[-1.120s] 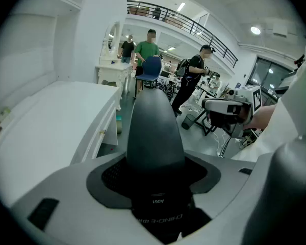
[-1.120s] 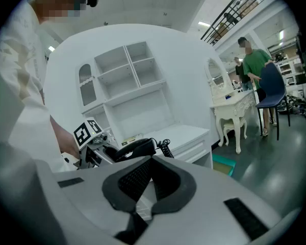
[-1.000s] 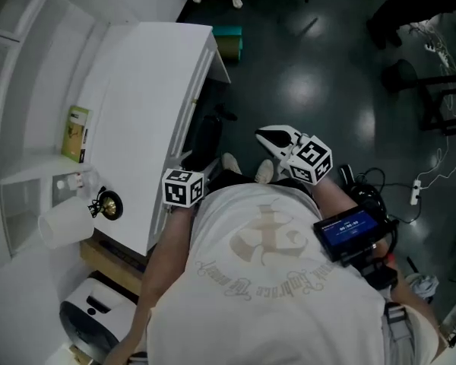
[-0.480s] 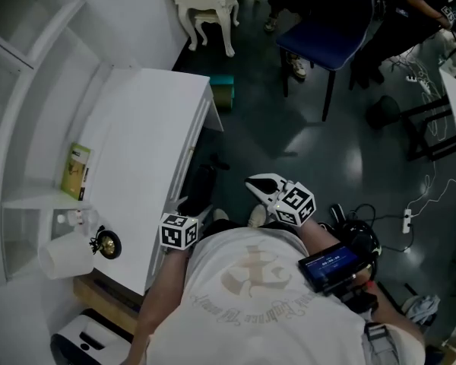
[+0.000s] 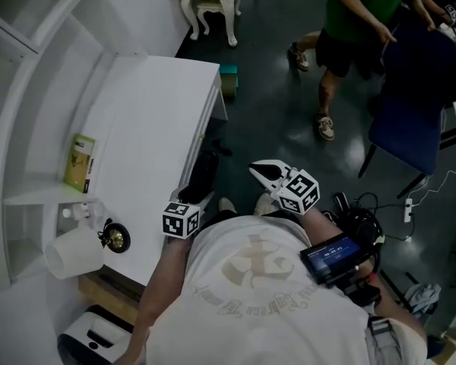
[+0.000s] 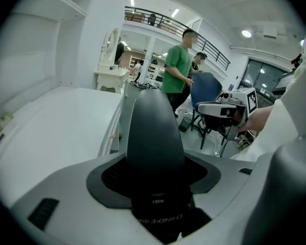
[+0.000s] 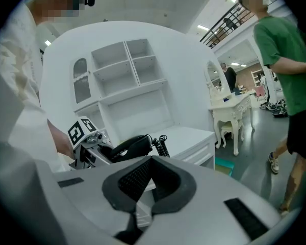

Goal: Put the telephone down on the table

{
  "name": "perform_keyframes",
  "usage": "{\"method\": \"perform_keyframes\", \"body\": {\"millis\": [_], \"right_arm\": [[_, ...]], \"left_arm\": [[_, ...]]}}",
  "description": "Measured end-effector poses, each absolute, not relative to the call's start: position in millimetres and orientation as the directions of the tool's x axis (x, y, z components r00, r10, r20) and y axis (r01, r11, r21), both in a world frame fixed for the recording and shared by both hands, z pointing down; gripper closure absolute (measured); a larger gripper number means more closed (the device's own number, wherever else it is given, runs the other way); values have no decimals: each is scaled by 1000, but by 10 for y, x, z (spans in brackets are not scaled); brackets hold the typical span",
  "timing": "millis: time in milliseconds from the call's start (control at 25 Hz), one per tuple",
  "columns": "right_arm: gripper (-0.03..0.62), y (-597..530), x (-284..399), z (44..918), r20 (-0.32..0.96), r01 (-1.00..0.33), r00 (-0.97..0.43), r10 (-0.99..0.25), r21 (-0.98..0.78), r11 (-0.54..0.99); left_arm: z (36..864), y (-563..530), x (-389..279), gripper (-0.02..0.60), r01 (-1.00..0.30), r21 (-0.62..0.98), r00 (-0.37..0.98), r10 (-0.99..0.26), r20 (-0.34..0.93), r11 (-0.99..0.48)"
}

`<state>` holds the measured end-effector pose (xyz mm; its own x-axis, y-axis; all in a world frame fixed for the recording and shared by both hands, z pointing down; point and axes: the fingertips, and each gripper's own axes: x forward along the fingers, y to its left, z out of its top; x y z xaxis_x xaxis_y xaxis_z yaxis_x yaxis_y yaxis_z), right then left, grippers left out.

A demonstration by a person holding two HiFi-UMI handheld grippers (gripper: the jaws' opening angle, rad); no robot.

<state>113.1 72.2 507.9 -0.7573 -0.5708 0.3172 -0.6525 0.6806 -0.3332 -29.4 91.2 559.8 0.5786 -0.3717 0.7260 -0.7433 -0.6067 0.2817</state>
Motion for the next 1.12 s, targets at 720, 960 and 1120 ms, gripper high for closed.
{"method": "perform_keyframes", "body": {"millis": [720,960,1120], "right_arm": [[579,458,387,5034,355,-631,-770,-530,-304,714],[579,349,184,4985,356,-620,-777,-519,-295,727],[579,324,70,4991,361,-610,-784,-506,-293,736]], "left_arm": [[5636,679,-975,305,-759,258,556,-389,735,-598],[5619,587,-1165,305,-767,243,545,-403,735,-593],[5597,551,-1236,305,-763,221,540,-411,735,-608]]}}
